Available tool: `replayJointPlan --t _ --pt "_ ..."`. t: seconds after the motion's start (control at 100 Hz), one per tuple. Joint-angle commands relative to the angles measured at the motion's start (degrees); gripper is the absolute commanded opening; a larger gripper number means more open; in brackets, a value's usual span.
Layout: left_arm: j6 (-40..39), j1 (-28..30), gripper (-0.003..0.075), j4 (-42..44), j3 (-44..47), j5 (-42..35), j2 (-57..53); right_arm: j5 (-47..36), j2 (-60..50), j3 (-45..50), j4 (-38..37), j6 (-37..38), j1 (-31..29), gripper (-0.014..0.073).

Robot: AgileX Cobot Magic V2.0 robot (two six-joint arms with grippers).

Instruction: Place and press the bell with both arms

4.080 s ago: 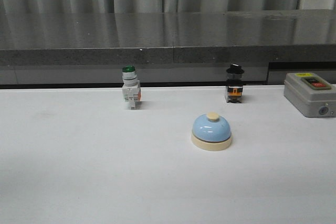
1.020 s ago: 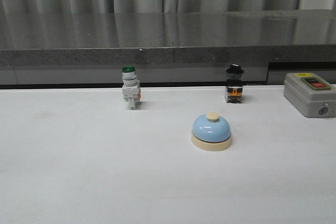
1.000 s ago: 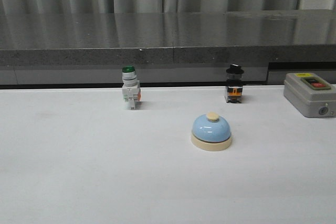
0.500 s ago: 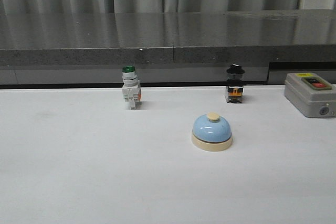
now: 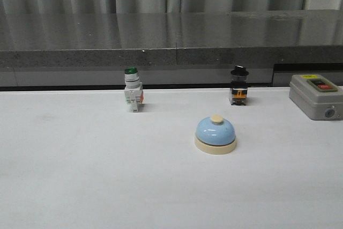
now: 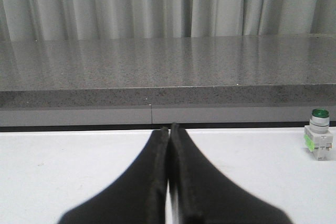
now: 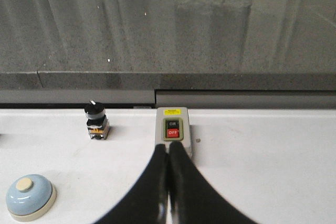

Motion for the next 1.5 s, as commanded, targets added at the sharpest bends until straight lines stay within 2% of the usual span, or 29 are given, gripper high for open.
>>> replayJointPlan --t 0.0,0.26,0.64,0.85,1.19,1.49 --pt "-0.65 -0.37 -0.002 -0.5 2.41 -4.07 -1.71 0.93 6.7 -7.28 1.13 -0.26 -0.26 -0.006" --pt "-0.65 -0.37 -0.002 -0.5 2.41 -4.07 -1.71 9.8 25.05 -20.92 1.52 -0.26 3.04 -0.006" --pt "-0.65 -0.37 -0.002 -0.5 2.41 -4.07 -1.71 19.31 50.34 -36.03 2.1 -0.26 18.71 -0.006" --pt "-0.65 -0.37 -0.002 -0.5 2.41 -4.07 -1.71 22.96 62.25 -44.61 2.16 -0.37 24.62 -0.006" --pt "-0.65 -0.37 -0.002 -0.5 2.41 -4.07 -1.71 29.76 76.5 -56.34 2.16 -1.3 26.6 -0.006" --pt "-0.65 -0.37 -0.002 -0.5 2.41 -4.07 -1.71 30.42 83.07 -58.27 2.75 -1.3 26.6 -0.006"
